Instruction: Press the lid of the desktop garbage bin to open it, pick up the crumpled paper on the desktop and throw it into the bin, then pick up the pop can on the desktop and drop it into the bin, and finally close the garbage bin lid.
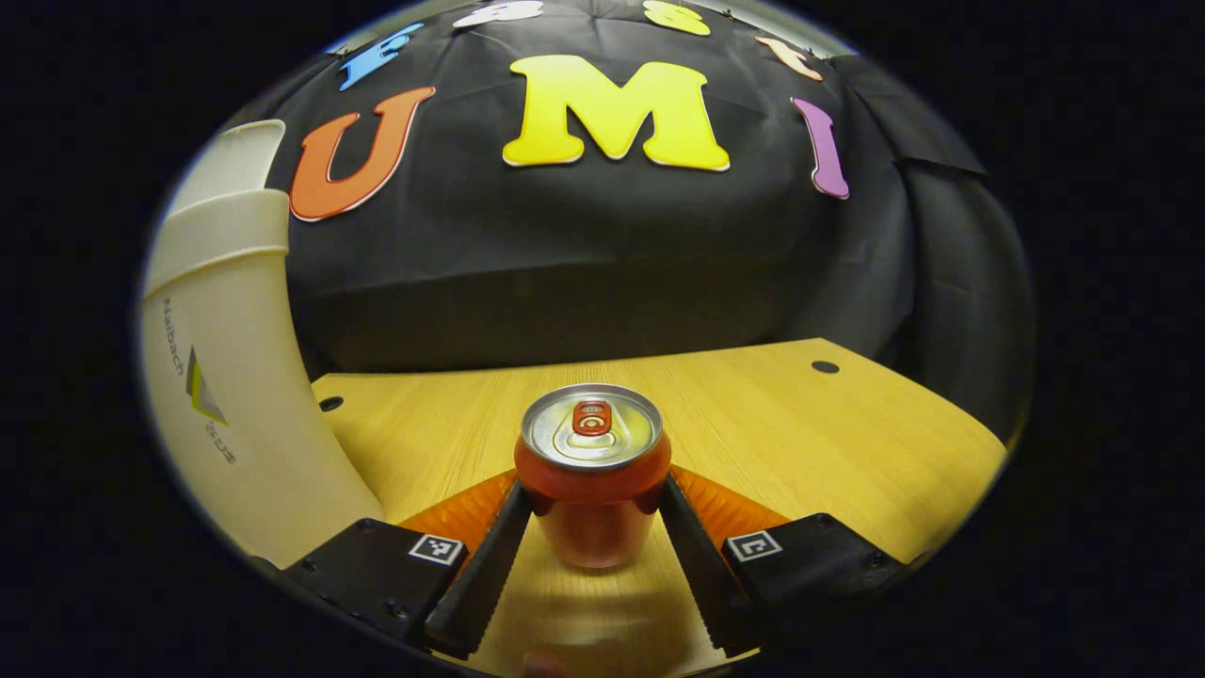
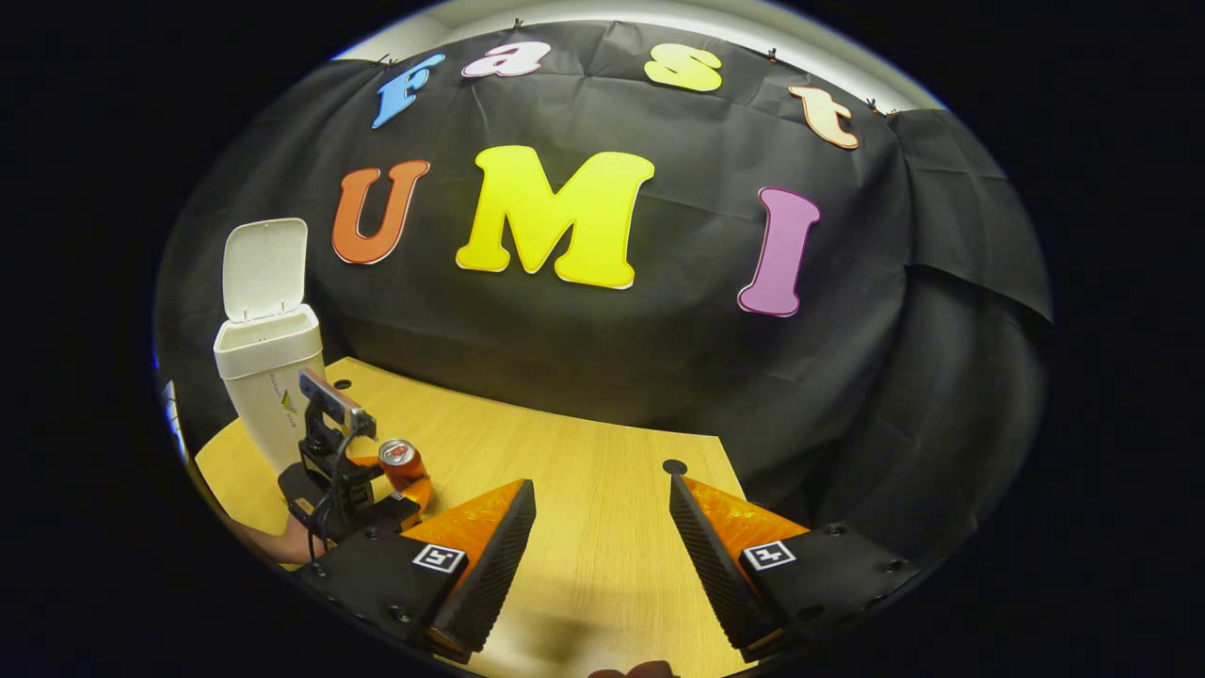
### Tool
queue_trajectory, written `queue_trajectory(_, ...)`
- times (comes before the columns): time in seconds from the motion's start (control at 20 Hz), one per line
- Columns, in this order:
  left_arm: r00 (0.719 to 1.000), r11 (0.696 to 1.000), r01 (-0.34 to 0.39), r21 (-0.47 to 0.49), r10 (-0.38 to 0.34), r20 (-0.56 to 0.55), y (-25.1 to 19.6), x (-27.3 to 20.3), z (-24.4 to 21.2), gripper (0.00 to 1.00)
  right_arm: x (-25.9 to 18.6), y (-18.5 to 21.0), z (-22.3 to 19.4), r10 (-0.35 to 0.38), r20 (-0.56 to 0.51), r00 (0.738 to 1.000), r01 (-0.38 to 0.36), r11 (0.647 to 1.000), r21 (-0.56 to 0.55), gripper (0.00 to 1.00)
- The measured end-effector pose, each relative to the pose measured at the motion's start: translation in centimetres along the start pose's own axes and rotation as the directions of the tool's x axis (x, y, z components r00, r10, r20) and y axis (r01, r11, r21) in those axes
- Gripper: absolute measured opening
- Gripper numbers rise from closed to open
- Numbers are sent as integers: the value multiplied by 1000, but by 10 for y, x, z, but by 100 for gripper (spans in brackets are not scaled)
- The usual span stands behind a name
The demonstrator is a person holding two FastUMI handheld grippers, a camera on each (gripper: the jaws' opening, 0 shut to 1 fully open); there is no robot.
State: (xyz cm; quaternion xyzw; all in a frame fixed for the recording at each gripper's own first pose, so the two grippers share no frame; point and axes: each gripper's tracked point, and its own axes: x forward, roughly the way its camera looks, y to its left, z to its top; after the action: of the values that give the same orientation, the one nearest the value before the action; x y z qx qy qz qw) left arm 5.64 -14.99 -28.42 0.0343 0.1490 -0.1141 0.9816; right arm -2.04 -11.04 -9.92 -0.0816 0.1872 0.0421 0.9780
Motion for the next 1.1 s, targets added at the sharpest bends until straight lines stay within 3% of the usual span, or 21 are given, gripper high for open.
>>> queue_trajectory(0.55, 981, 998, -40, -38, 46, 187, 55, -70, 153, 86, -25, 47, 39, 70, 122, 990, -76, 996, 46, 91)
queue_trajectory(0.8, 949, 981, -174, -91, 192, 249, 134, -95, 222, 86, -26, 61, 47, 90, 151, 985, -103, 991, 83, 91)
queue_trajectory(1.1, 915, 940, -326, -104, 341, 214, 220, -103, 226, 86, -10, 82, 48, 108, 140, 984, -128, 981, 143, 90)
